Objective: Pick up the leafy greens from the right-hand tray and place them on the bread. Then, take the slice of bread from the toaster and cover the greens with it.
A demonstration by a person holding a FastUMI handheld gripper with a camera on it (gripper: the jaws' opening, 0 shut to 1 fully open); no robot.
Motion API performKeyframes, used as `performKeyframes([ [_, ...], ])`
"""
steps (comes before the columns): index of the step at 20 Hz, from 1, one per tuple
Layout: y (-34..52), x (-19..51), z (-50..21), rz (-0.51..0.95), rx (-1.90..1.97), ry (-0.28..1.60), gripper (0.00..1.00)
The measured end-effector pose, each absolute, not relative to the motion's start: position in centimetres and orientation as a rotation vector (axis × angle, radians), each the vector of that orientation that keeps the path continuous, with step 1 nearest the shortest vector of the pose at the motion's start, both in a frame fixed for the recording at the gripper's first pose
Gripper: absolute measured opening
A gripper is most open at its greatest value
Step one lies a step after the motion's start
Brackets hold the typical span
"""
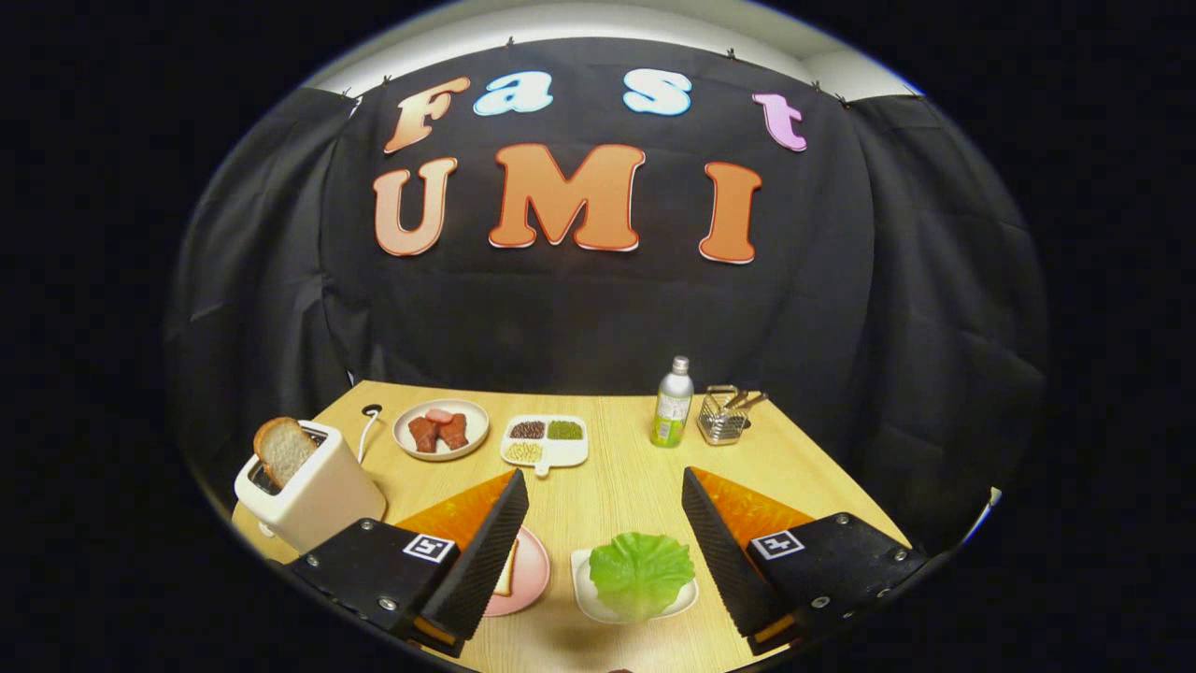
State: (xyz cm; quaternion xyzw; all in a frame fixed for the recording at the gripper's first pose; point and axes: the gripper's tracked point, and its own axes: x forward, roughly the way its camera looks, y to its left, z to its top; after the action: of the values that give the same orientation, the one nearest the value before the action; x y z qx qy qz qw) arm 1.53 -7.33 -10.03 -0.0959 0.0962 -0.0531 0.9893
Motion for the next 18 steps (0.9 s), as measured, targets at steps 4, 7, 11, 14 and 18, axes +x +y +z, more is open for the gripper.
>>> performKeyframes([
  [4, -9.3, 2.1, -14.2, -0.116, -0.214, 0.303, 0.99],
  [7, -10.4, 2.6, -17.2, -0.116, -0.227, 0.375, 0.99],
  [11, -12.0, 3.3, -20.9, -0.122, -0.237, 0.46, 0.99],
  [14, -12.8, 3.8, -23.1, -0.12, -0.243, 0.511, 0.99],
  [18, -13.3, 4.5, -26.1, -0.114, -0.233, 0.586, 0.99],
])
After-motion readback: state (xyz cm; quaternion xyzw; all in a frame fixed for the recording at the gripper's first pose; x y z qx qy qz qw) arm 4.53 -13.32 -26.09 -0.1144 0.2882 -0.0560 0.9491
